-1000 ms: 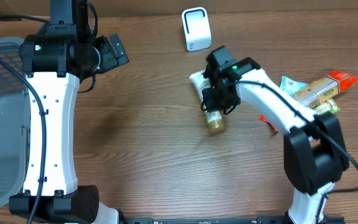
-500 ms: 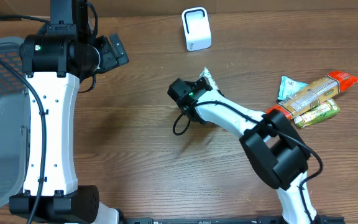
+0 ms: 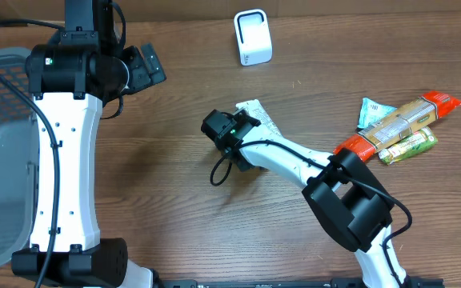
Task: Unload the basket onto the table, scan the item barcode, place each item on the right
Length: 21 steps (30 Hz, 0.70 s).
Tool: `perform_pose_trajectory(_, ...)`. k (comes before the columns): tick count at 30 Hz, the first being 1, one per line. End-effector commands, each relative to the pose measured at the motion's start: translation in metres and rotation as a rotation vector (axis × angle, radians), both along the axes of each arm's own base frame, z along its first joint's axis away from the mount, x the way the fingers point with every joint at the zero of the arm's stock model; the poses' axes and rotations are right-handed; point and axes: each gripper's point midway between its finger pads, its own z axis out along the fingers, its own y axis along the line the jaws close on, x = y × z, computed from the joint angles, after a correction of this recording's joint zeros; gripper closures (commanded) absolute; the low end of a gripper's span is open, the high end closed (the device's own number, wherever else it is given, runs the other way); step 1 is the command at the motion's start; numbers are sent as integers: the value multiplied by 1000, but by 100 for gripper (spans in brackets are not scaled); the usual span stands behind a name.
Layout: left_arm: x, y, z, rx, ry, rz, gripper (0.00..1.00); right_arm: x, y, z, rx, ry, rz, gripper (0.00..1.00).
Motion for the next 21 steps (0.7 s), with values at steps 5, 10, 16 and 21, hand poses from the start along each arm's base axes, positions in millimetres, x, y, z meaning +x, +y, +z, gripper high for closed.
perform_pose_trajectory(5, 2, 1, 0, 13, -1, -11, 0, 6, 16, 40, 133, 10, -69, 29)
perform_pose_trajectory(10, 2, 1, 0, 13, -1, -11, 1, 43, 2, 122, 262, -88, -138, 25)
perform_pose_trajectory(16, 2, 1, 0, 12, -2, -11, 0, 65, -24, 153, 393, -39, -84, 16)
perform_pose_trajectory(21, 2, 1, 0, 12, -1, -11, 0, 60, -43, 123, 546, 173, -9, 21)
